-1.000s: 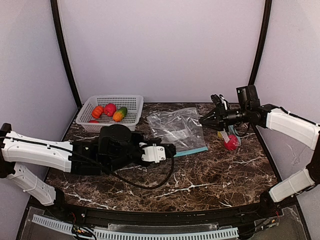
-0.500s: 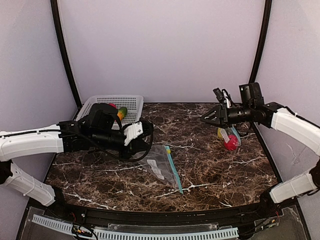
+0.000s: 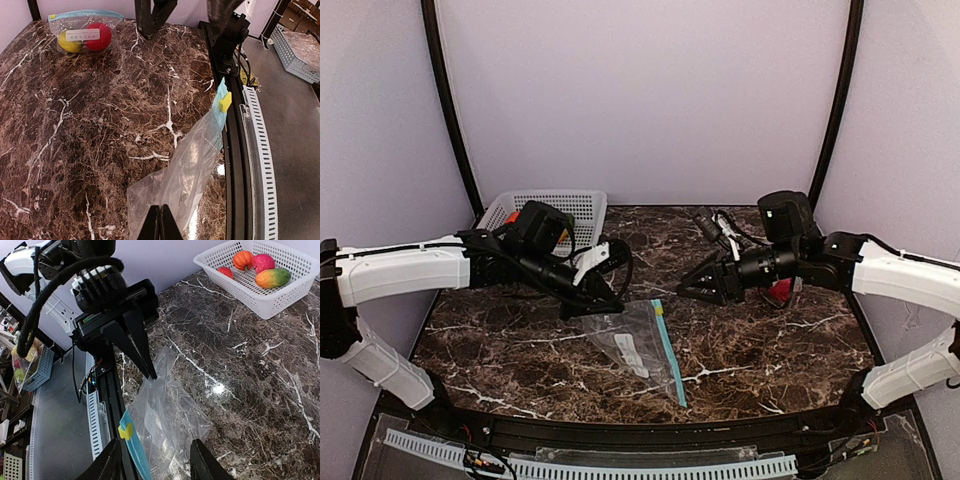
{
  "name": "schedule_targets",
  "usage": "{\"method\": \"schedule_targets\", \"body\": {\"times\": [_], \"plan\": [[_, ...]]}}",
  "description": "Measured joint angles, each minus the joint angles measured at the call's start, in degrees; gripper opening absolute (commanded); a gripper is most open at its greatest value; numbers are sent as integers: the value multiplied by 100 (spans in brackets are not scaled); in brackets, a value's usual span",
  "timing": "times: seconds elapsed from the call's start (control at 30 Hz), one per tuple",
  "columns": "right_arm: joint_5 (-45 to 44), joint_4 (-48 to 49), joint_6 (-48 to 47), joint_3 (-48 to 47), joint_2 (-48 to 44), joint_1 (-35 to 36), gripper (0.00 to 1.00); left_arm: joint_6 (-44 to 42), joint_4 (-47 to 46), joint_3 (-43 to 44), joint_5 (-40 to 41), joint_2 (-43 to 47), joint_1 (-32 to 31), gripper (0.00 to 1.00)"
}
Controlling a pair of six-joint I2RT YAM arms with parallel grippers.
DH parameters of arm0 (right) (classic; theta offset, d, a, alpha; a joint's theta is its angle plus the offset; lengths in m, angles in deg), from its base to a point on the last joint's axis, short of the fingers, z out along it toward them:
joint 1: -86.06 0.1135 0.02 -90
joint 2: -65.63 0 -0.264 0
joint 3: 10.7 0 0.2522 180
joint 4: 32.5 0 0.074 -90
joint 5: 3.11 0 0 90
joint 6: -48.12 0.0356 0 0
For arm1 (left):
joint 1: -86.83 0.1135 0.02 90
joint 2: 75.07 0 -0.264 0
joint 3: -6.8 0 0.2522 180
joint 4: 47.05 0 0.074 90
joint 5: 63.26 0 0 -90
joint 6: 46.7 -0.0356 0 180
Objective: Place the food in the zip-top bag and seal the zipper
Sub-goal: Hold the zipper from the zipper food storage bag.
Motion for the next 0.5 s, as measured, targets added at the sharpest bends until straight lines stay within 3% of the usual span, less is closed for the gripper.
{"method": "schedule_targets", "body": {"times": [0.2,0.5], "plan": [[-879,485,140,184,17,697,40,2,90,7,-2,-55,20,1],[-1650,682,389,289,90,1209,34,4,87,7,192,-55,42,1]]}}
